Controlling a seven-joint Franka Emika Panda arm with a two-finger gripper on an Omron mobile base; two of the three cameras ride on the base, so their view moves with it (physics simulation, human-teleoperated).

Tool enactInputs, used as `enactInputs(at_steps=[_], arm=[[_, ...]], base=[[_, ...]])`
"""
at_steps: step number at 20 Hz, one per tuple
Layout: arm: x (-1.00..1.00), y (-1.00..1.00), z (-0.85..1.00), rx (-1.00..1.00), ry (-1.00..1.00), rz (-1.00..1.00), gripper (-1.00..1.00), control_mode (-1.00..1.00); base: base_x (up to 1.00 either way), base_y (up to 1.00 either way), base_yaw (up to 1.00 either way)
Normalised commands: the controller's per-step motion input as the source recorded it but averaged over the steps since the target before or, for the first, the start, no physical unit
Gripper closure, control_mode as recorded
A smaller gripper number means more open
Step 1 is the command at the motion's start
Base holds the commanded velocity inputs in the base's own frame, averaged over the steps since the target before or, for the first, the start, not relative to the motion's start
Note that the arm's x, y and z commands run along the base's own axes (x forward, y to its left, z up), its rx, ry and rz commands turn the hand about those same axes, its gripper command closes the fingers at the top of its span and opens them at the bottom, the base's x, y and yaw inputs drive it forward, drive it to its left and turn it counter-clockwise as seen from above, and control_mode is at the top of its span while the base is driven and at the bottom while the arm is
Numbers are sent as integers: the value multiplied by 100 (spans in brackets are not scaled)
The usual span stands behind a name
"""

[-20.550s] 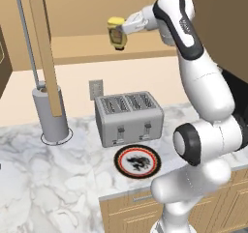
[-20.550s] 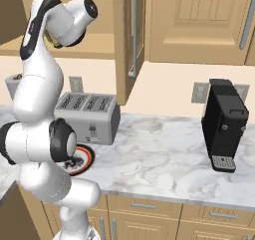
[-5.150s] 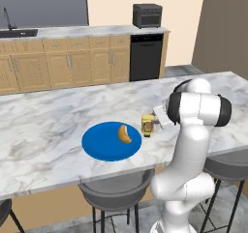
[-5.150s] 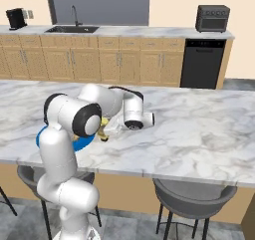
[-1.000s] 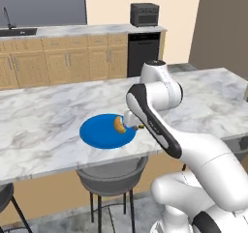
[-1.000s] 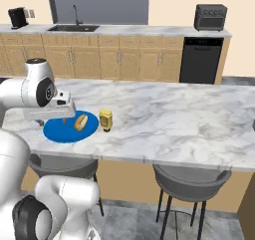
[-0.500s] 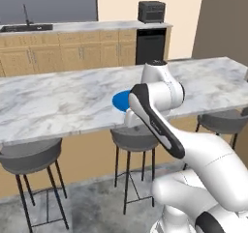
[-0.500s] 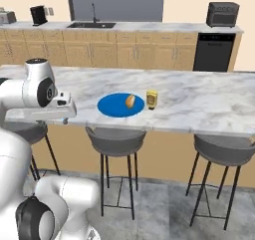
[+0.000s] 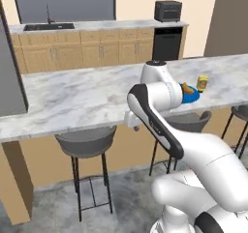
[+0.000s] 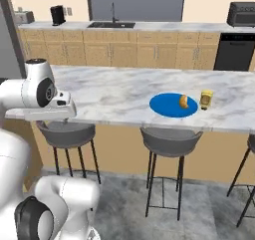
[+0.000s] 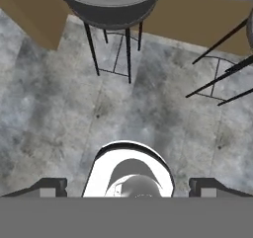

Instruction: Move the hot dog bun to the plate on the dining table and place the condiment next to that plate. Then navigate to the fridge and take the sausage and place it on the plate as well.

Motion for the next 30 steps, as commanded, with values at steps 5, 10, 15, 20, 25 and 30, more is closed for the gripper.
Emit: enactInputs(at_steps=[5,10,15,20,25,30], arm=[[0,0,0,0,0,0,-100,100],[0,0,0,0,0,0,-100,100],[0,0,0,0,0,0,-100,100],[0,0,0,0,0,0,-100,100],[0,0,0,0,0,0,-100,100],[0,0,0,0,0,0,-100,100]], base=[[-23,100,0],[-21,100,0],[-17,100,0],[-1,100,13],[1,100,40],[19,100,51]])
